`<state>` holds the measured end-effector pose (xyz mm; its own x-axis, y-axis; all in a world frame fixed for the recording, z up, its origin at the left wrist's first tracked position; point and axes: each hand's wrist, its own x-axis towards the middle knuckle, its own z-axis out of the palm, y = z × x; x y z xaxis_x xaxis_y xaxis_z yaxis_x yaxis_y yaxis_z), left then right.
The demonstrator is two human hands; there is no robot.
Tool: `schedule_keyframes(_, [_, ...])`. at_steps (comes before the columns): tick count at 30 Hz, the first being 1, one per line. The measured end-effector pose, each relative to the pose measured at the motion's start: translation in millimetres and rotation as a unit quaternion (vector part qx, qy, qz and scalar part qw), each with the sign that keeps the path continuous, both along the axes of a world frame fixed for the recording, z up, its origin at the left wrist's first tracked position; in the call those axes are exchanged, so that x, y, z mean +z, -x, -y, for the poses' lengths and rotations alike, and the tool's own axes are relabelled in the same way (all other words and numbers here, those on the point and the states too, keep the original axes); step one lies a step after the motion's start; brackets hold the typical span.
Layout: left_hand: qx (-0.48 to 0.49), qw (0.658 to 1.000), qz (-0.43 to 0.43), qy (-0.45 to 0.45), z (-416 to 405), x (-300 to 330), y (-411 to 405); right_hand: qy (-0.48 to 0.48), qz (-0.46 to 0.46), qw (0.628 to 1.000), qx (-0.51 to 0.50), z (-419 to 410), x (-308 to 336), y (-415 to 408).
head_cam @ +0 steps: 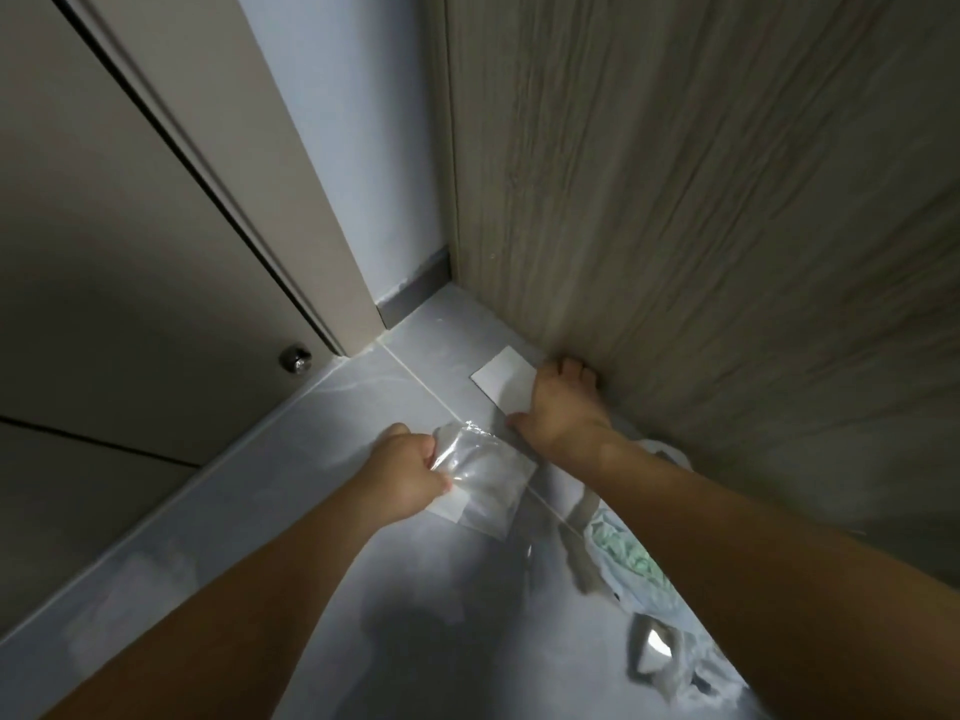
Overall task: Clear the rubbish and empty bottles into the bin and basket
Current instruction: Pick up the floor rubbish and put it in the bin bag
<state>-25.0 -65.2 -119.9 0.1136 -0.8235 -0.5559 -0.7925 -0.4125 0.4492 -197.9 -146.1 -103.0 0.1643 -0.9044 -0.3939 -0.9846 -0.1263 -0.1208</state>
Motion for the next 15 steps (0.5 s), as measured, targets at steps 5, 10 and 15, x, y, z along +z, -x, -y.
schedule_keyframes(5, [0.023, 0.999, -0.033, 0.013, -1.6, -1.0, 0.4, -0.021, 0.103, 0.994, -0.034, 1.2, 8.2, 1.1])
schedule_keyframes(10, [0.083, 0.993, -0.058, 0.058, -5.8, 8.9, 2.7, -0.023, 0.144, 0.988, -0.060, -10.0, 32.1, 14.3])
schedule_keyframes(15, [0.086, 0.987, 0.034, 0.131, -25.0, 15.6, 15.2, -0.024, 0.171, 0.982, -0.075, -22.5, 60.2, 36.7])
